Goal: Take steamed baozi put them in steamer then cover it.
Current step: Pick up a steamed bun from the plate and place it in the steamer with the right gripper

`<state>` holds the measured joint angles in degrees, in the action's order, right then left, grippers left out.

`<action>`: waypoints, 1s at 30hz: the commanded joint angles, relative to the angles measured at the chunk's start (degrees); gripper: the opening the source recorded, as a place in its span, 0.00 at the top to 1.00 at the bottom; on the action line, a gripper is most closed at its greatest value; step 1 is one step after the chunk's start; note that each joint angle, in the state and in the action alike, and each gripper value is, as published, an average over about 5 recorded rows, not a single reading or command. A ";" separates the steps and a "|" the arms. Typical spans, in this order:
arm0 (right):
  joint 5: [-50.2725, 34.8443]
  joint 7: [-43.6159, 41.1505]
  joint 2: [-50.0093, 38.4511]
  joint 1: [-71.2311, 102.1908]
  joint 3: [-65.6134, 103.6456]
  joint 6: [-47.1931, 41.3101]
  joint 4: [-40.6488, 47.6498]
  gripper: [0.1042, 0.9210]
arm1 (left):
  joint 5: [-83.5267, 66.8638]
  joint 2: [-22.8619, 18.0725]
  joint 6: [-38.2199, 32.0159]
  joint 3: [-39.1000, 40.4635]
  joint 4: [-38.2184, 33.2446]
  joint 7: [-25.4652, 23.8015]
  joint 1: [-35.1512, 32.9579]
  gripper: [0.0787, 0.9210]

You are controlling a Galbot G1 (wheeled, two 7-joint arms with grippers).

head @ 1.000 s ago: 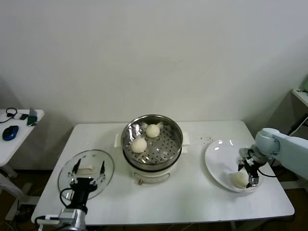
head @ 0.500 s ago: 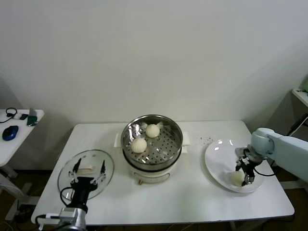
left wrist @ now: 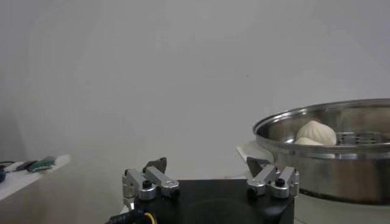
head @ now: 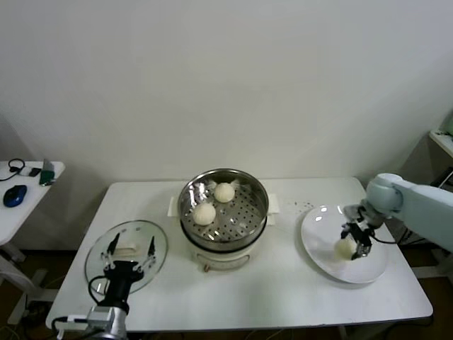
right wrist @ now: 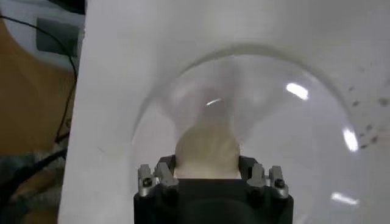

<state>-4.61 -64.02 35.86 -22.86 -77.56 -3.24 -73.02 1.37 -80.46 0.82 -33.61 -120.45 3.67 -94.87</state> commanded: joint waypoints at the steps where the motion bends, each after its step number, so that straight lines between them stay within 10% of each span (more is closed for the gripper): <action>1: 0.20 -0.97 11.21 -24.03 -11.14 15.45 -1.47 0.31 | 0.13 -0.03 0.09 0.21 -0.59 -0.01 -0.08 0.12; 30: 10.17 -1.92 45.01 -13.83 -3.69 35.55 4.65 0.29 | -0.41 0.39 0.98 0.38 -1.90 0.37 -0.74 0.12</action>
<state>-0.04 -65.87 72.11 -42.15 -82.31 26.80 -69.91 1.07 -80.20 1.61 -33.23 -122.14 3.96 -95.48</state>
